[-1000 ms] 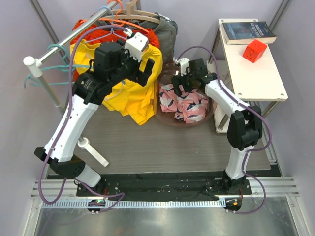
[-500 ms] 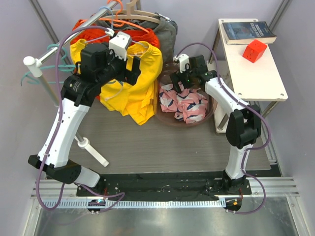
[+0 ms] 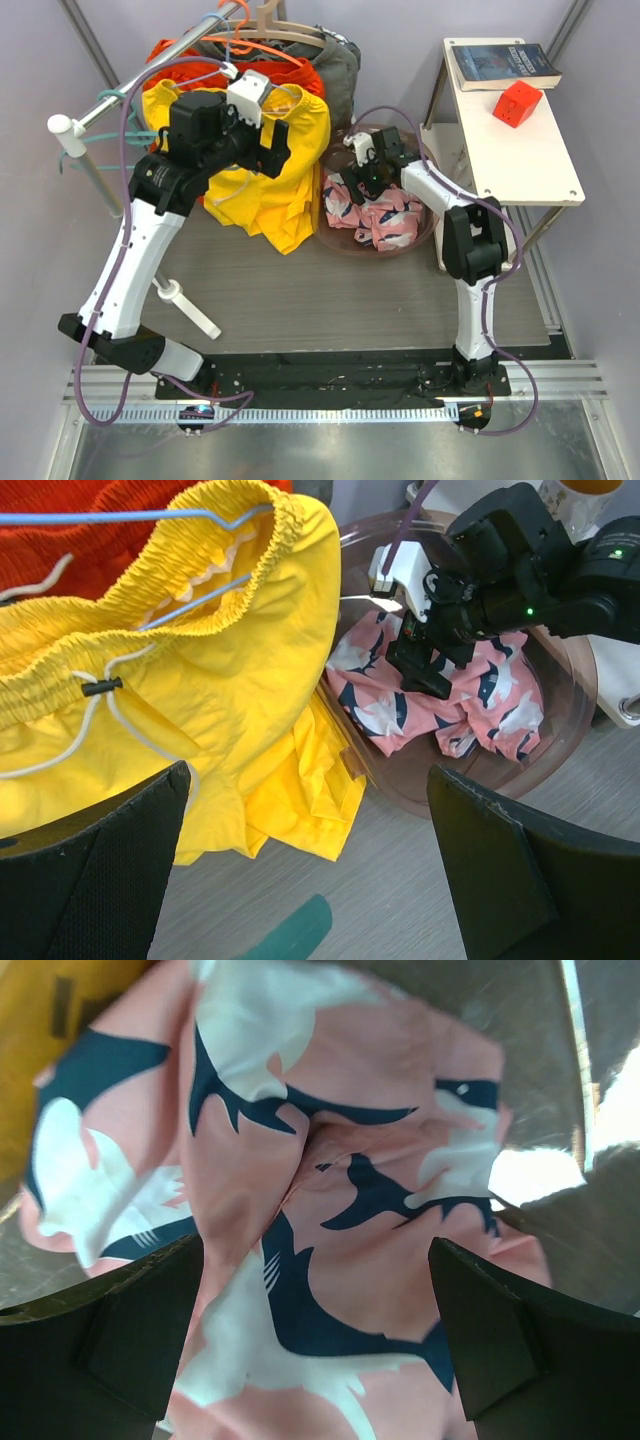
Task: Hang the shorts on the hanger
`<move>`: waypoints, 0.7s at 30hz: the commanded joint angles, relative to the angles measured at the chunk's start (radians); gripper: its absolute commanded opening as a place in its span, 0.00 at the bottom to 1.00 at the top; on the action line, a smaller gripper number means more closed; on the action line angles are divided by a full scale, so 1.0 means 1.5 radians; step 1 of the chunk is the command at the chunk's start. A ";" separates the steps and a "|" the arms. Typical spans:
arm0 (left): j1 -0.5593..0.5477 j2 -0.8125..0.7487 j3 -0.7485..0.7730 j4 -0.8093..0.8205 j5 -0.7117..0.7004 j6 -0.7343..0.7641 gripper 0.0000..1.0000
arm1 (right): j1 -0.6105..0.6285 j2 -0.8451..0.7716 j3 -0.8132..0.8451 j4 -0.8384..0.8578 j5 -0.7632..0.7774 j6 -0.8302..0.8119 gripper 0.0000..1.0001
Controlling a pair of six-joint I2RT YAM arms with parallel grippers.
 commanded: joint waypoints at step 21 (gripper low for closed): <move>0.002 -0.024 -0.045 0.005 0.057 -0.044 1.00 | -0.021 -0.070 0.210 -0.188 -0.183 0.057 0.01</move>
